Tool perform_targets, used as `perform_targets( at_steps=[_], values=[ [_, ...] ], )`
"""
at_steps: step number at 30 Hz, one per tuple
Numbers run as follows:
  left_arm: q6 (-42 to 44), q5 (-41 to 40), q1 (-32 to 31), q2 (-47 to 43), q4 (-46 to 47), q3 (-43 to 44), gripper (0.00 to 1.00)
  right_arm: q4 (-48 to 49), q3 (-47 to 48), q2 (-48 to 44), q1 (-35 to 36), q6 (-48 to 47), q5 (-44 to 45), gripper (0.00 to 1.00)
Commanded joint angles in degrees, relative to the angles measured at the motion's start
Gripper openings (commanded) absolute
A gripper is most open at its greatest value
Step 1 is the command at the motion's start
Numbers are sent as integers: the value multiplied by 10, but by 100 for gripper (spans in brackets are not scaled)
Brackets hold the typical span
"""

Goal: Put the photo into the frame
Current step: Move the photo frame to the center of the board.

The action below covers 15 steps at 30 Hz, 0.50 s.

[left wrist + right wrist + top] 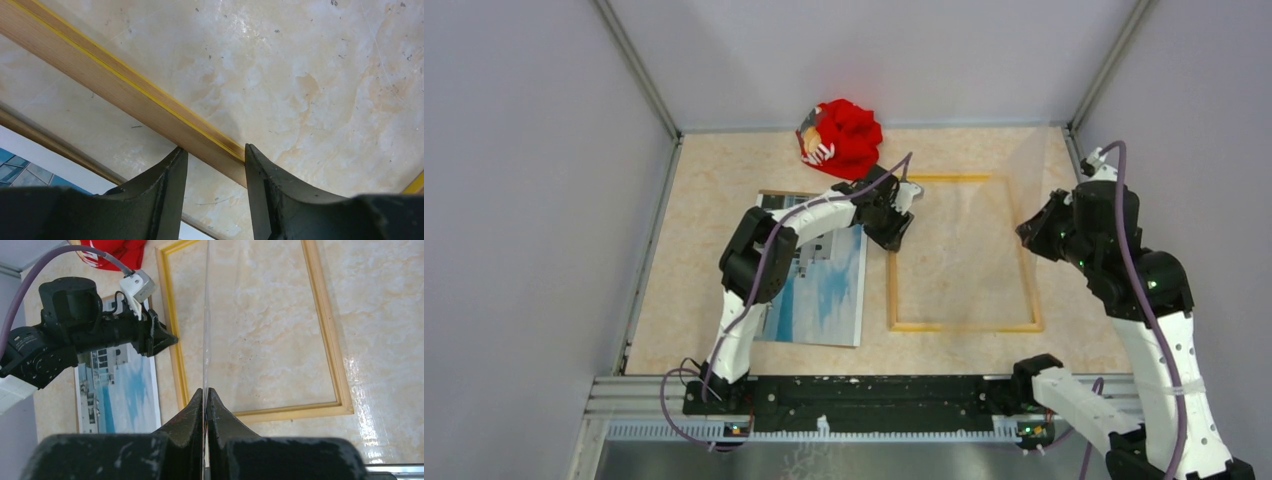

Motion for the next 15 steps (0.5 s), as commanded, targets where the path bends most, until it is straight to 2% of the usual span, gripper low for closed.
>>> perform_targets(
  at_steps=[1, 10, 15],
  values=[
    [29, -82, -1, -15, 0, -77, 51, 48, -7, 3, -2, -10, -21, 0],
    [74, -164, 4, -92, 29, -194, 50, 87, -36, 14, -2, -13, -59, 0],
    [106, -186, 40, -131, 22, -235, 50, 107, -44, 27, -2, -10, -84, 0]
  ],
)
